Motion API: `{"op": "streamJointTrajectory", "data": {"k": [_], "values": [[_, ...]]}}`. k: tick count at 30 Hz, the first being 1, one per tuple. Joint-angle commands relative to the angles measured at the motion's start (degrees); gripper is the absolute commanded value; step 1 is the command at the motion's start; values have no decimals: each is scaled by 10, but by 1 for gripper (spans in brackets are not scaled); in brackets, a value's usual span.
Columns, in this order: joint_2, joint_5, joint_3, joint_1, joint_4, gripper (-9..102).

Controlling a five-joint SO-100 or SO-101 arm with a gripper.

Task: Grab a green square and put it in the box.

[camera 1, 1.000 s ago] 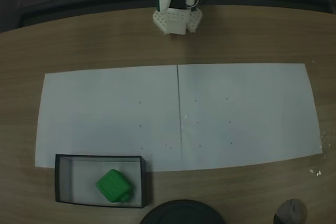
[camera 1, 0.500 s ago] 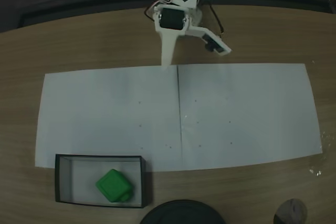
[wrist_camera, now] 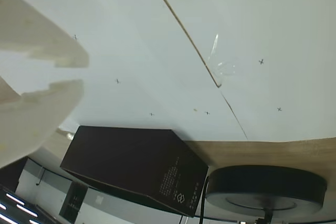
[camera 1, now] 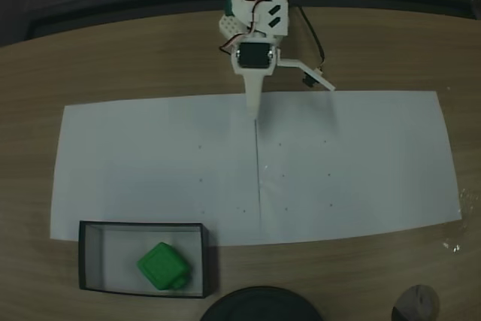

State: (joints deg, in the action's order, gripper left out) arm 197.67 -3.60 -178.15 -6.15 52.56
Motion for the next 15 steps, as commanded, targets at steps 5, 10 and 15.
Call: {"op": "streamJointTrajectory", "data": {"k": [5,10,15], "values": [[16,-8,39,55,127,0],[16,-7,51,94,173,0],[16,-9,59,89,202,0]]}}
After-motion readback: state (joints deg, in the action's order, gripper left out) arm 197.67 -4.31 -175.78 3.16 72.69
